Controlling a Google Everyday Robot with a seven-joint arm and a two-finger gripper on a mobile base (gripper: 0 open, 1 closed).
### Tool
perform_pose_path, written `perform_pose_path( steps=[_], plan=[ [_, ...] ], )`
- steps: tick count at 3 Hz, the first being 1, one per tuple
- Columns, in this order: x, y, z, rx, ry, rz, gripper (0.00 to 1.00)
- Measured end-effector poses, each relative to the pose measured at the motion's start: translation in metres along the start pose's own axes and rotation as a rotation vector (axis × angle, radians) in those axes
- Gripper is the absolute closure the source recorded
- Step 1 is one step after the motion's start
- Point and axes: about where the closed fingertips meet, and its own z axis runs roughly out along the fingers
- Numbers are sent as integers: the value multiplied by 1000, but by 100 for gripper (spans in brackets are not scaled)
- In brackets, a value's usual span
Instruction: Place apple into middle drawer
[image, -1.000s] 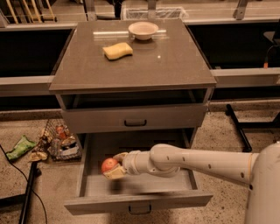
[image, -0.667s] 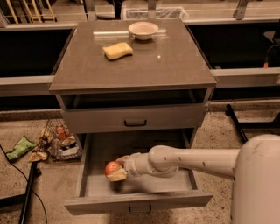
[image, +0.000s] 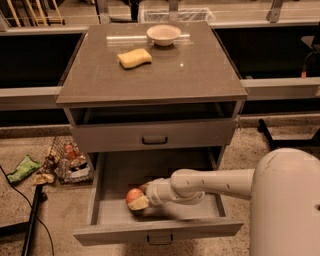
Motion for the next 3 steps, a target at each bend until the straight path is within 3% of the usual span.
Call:
perform_pose_path(
  steps=[1,3],
  plan=[
    [13,-7,2,10,27,19,50],
    [18,-11,0,20,36,29,4]
  ],
)
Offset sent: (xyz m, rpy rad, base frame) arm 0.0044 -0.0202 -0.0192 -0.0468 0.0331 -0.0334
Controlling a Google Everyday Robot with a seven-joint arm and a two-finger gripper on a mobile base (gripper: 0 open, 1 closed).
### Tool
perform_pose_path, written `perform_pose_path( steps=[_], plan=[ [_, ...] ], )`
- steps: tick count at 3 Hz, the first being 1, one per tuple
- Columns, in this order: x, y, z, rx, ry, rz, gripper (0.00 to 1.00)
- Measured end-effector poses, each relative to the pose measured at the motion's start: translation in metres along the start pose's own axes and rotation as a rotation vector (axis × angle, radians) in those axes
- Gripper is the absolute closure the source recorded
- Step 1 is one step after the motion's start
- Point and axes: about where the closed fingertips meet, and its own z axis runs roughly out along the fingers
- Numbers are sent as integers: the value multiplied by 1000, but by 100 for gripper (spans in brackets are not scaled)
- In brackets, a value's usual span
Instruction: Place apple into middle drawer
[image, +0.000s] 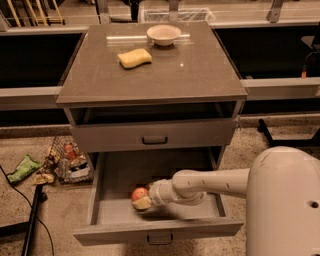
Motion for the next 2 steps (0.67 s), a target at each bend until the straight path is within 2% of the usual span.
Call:
perform_pose_path(
  steps=[1,2],
  plan=[
    [-4,-1,-17,33,-11,-6,0],
    [-20,3,-48,58,-81,-18,0]
  ],
)
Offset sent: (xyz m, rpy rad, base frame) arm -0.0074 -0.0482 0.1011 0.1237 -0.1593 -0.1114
